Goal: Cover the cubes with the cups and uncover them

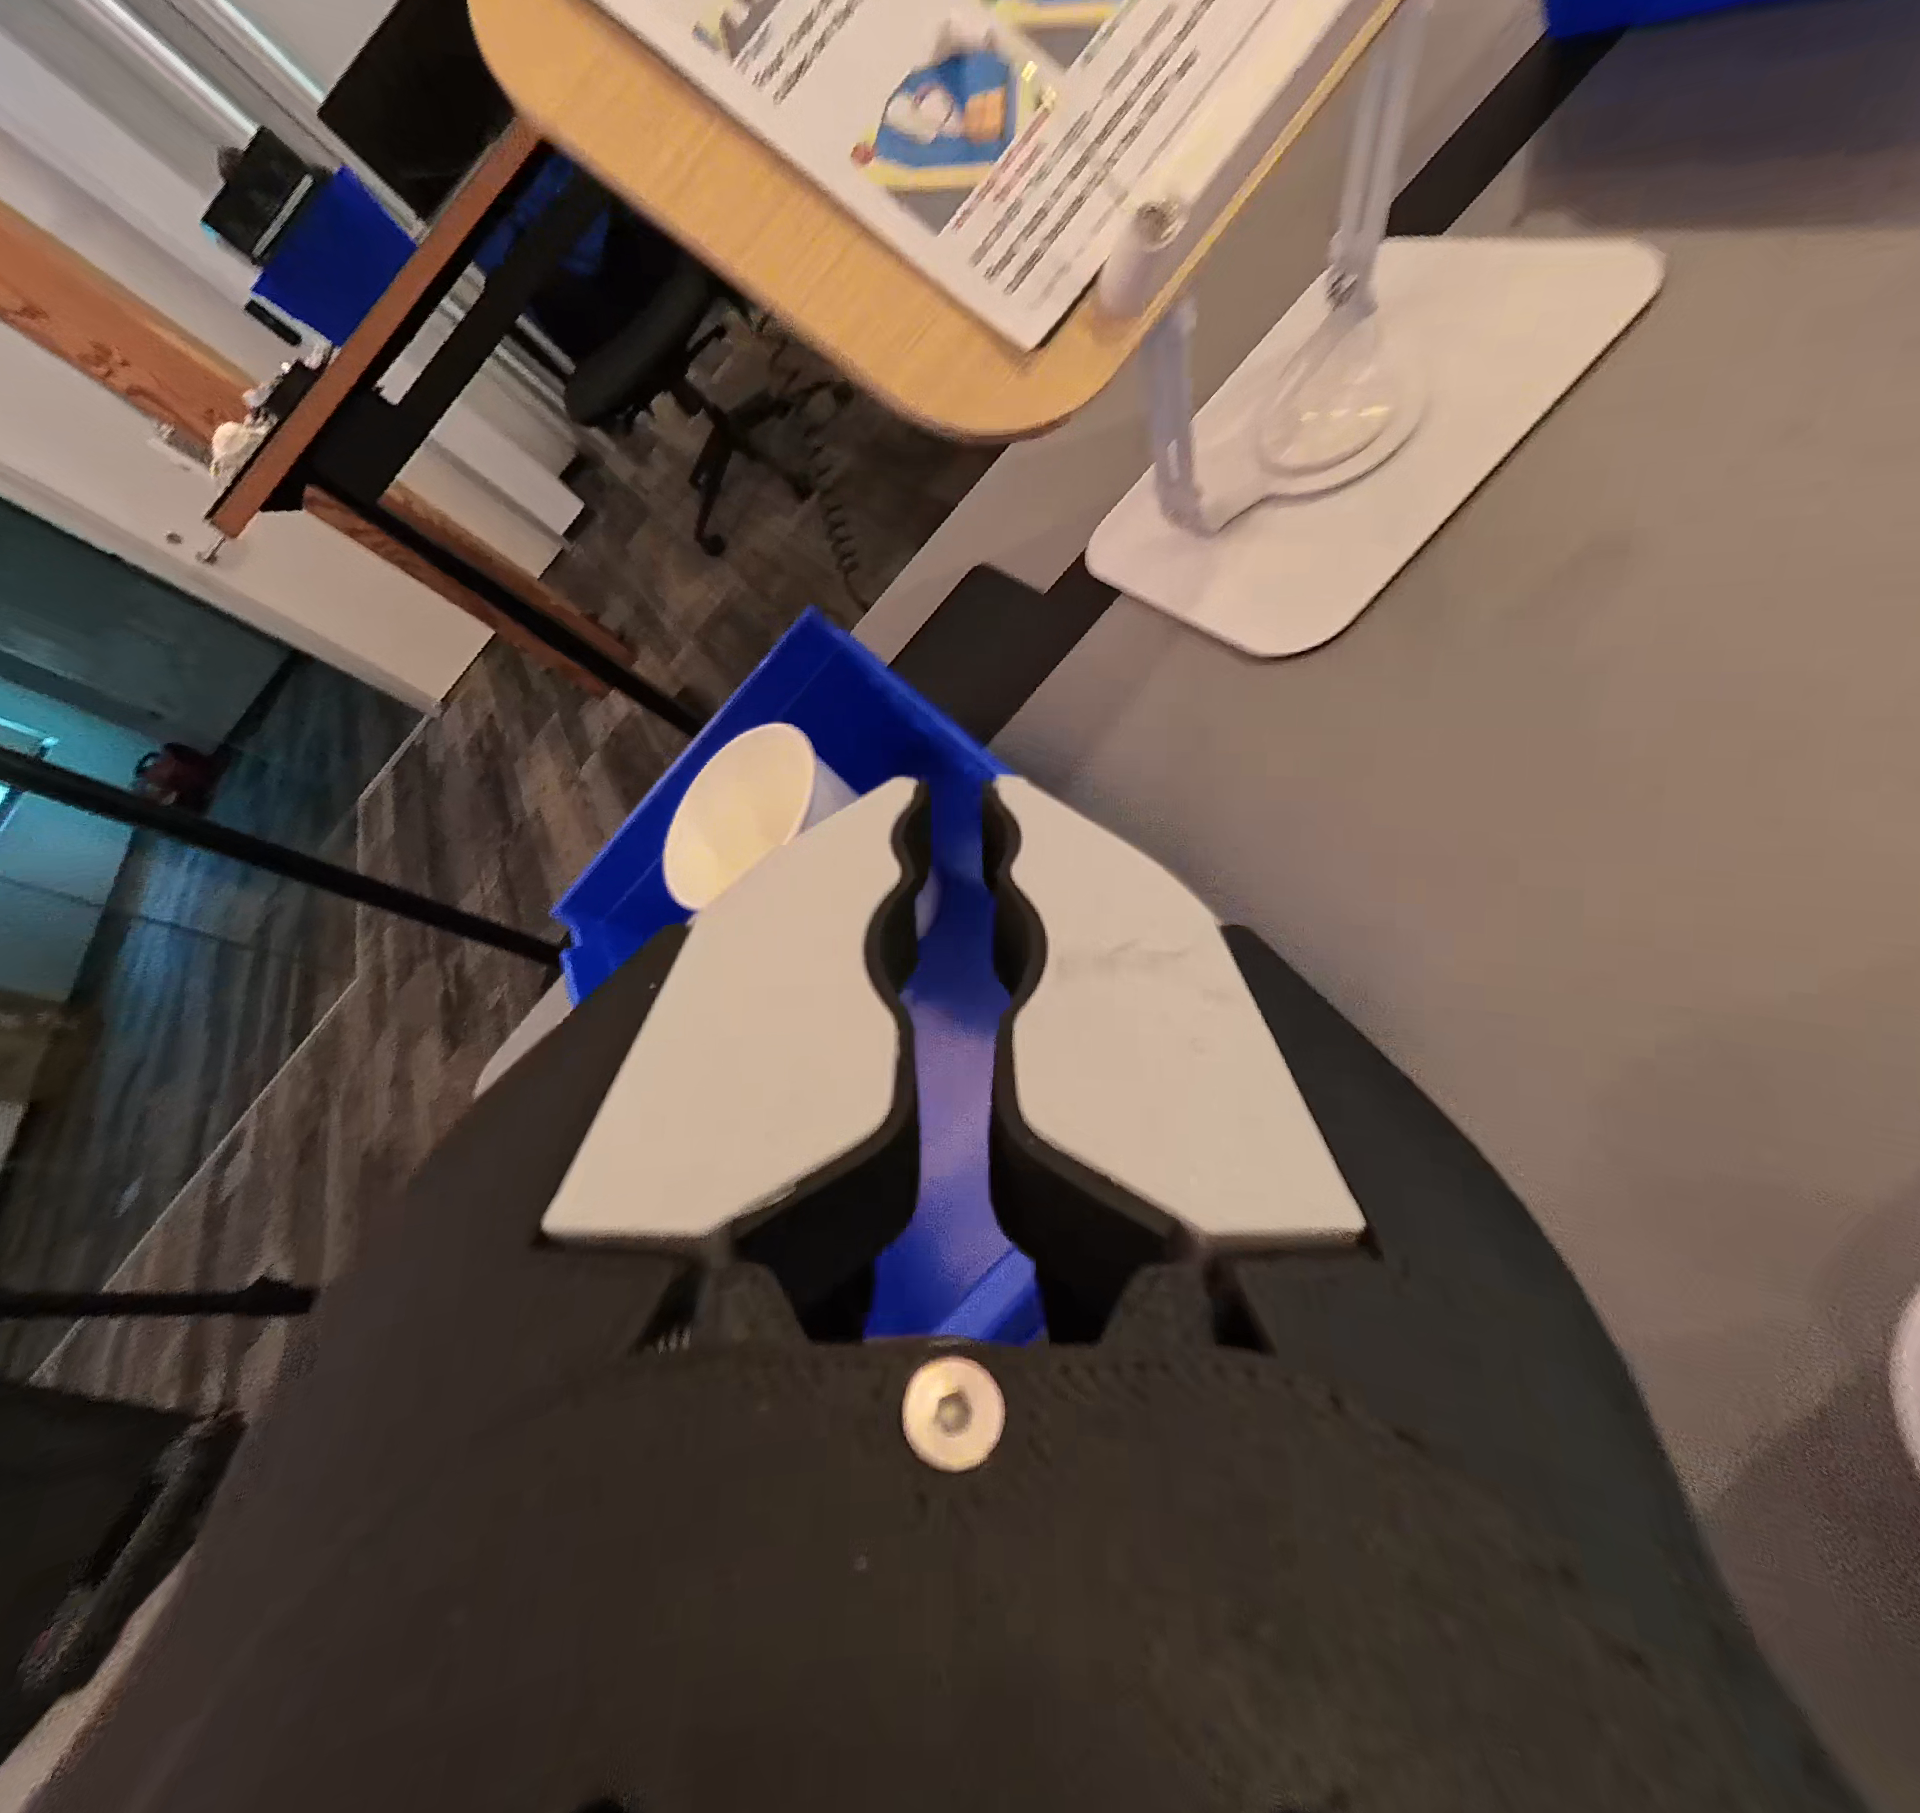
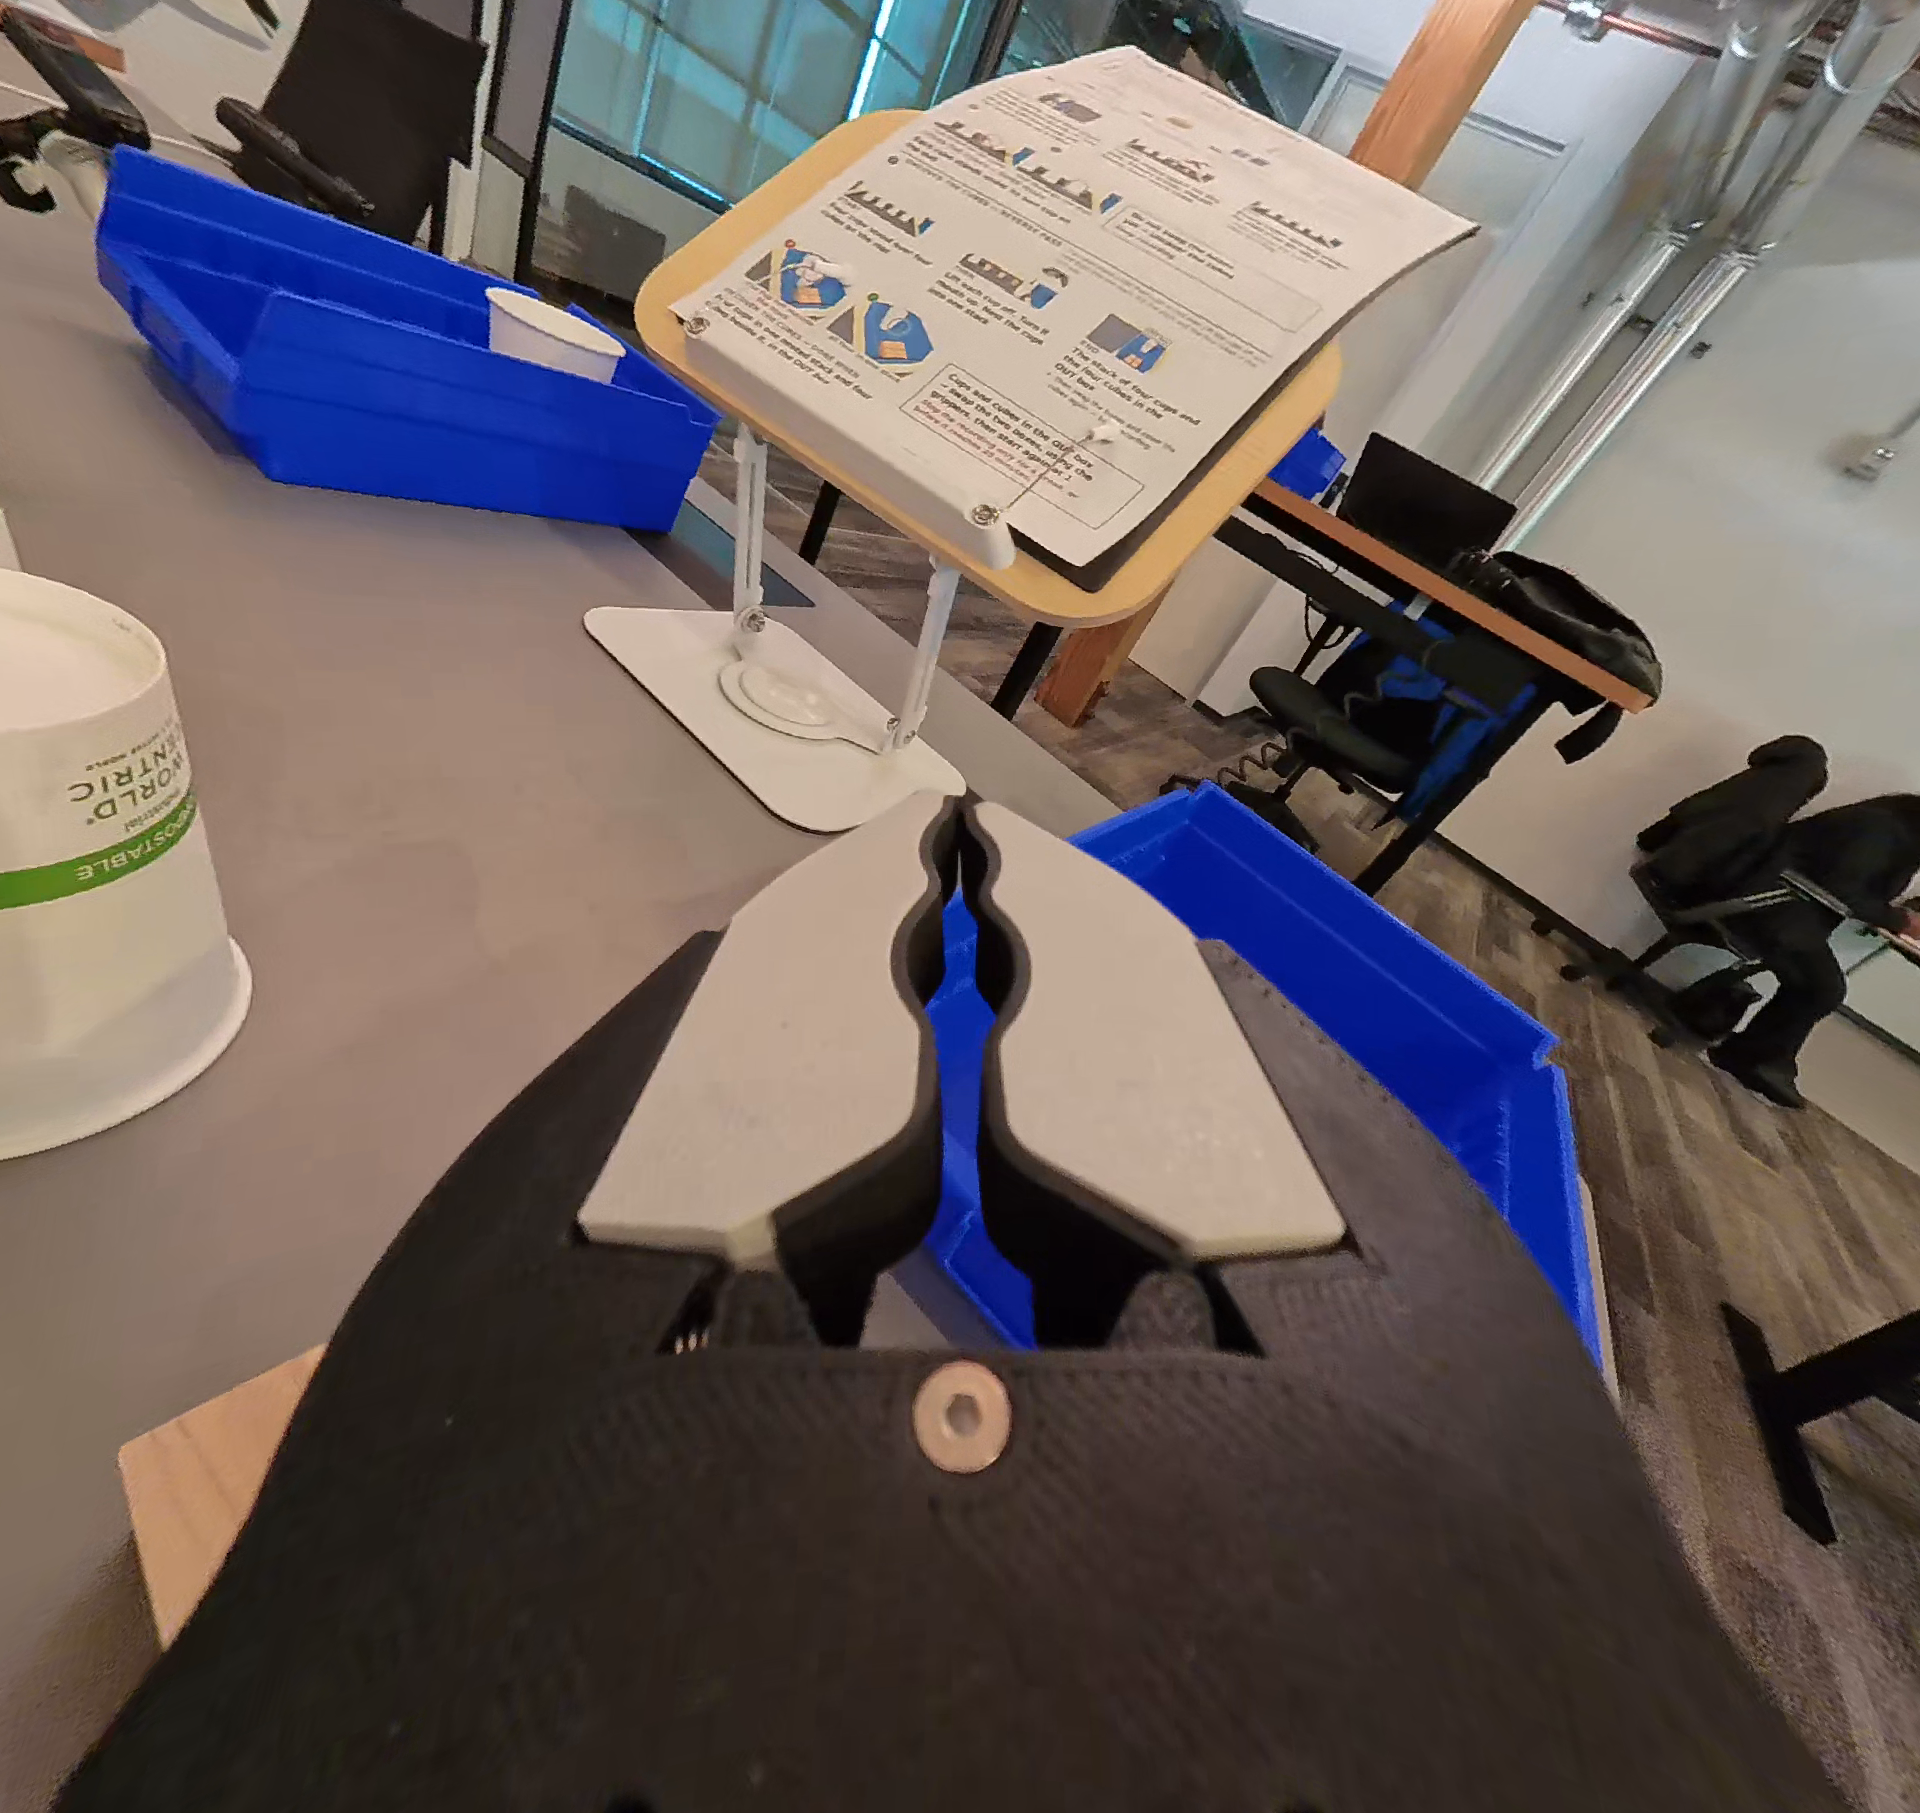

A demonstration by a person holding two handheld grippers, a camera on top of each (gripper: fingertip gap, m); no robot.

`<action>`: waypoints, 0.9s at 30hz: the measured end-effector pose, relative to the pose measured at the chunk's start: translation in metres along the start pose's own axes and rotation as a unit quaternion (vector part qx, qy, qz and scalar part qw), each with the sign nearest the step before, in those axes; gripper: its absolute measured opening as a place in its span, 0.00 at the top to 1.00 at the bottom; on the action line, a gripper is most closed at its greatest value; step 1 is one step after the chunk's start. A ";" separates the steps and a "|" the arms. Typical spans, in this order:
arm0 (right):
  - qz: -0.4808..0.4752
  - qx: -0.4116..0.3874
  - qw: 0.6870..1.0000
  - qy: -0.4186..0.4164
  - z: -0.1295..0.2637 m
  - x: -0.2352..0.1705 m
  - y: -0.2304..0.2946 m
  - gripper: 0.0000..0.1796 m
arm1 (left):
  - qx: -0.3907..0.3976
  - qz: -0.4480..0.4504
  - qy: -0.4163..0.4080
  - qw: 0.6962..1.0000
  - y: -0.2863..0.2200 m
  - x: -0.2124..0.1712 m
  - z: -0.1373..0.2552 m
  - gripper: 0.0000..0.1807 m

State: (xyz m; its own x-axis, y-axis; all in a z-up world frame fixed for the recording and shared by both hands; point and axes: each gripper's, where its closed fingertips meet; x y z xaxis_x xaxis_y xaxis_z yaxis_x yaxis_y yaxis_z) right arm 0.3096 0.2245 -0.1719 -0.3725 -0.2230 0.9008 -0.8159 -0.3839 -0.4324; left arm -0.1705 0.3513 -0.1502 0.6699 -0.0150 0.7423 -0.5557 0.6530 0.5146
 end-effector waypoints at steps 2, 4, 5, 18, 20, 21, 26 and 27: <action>-0.007 -0.002 1.000 0.000 0.001 -0.003 -0.002 1.00 | 0.008 0.001 0.016 1.000 0.015 -0.010 -0.011 0.91; -0.010 -0.004 1.000 0.001 0.001 -0.005 -0.003 1.00 | 0.001 0.016 0.045 0.999 0.028 -0.024 -0.025 0.82; -0.010 -0.002 1.000 0.004 0.000 -0.006 -0.002 1.00 | -0.001 0.024 0.066 0.998 0.035 -0.032 -0.034 0.74; -0.011 0.003 0.999 0.031 -0.007 -0.025 -0.001 1.00 | -0.064 -0.058 0.165 0.982 0.074 -0.090 -0.120 0.79; -0.013 0.004 0.999 0.034 -0.008 -0.028 -0.001 1.00 | -0.071 -0.078 0.184 0.977 0.076 -0.095 -0.128 0.77; -0.013 0.005 0.999 0.037 -0.009 -0.030 -0.001 1.00 | -0.077 -0.090 0.192 0.974 0.077 -0.096 -0.131 0.77; -0.009 0.012 0.999 0.045 -0.011 -0.034 0.002 1.00 | -0.120 -0.122 0.255 0.951 0.078 -0.114 -0.145 0.74; -0.007 0.013 0.999 0.047 -0.012 -0.035 0.003 1.00 | -0.133 -0.119 0.265 0.948 0.077 -0.118 -0.148 0.75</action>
State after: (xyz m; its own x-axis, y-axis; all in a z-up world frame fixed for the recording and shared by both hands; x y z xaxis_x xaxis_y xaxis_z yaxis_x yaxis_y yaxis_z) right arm 0.3148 0.2415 -0.2043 -0.4022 -0.1334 0.9058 -0.8095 -0.4104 -0.4199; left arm -0.2191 0.5152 -0.2616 0.9529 0.1516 0.2625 -0.2620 0.8475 0.4616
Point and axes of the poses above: each gripper's, where its closed fingertips meet, z back along the fingers, x out of its top, y = z × x across the jaws, and after that the axes turned 6 degrees about -x, right-handed
